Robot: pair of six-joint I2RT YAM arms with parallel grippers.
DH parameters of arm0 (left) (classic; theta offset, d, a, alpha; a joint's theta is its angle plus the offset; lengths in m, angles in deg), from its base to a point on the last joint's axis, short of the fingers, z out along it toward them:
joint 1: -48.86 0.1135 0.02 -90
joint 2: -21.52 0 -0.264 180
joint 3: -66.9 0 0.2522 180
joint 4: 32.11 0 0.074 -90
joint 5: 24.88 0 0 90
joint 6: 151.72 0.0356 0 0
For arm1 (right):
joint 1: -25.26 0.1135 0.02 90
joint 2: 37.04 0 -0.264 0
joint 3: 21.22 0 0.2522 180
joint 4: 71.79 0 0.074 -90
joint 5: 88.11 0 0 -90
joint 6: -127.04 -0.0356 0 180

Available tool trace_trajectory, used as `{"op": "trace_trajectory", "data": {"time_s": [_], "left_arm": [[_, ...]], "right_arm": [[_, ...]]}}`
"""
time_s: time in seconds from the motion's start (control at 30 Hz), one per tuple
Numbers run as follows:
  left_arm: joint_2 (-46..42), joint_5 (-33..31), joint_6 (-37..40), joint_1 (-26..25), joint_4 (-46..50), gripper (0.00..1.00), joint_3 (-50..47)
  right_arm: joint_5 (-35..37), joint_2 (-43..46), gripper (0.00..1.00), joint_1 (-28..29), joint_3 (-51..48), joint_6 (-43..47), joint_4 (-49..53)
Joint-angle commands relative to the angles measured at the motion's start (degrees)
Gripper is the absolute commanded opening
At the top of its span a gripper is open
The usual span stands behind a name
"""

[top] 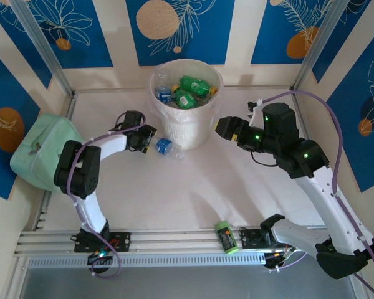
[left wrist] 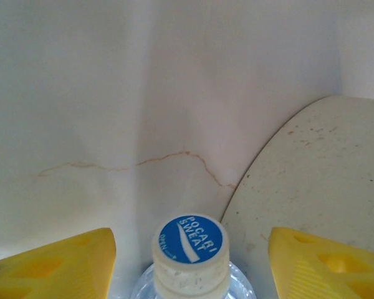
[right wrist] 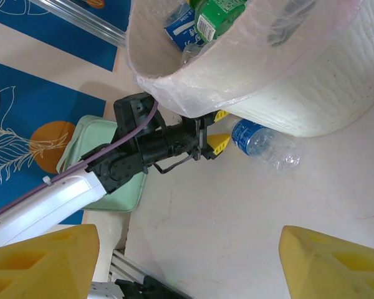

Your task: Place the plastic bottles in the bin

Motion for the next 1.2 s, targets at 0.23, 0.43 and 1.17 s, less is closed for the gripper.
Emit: {"op": "trace_trajectory", "data": {"time_s": [0.23, 0.43, 1.17], "left_arm": [[3.1, 1.2, 0.0, -1.0, 2.1, 0.58, 2.5], [3.4, 2.6, 0.2, -1.6, 1.9, 0.46, 2.3], [-30.6, 0.8, 15.0, -1.4, 25.3, 0.29, -4.7]], "right_arm": [[1.3, 1.3, 0.76, -0.1, 0.2, -0.9, 2.6], [1.8, 1.4, 0.75, -0.1, 0.5, -0.8, 3.1], [2.4, 2.8, 0.72, 0.0, -1.3, -0.8, 2.0]]}}
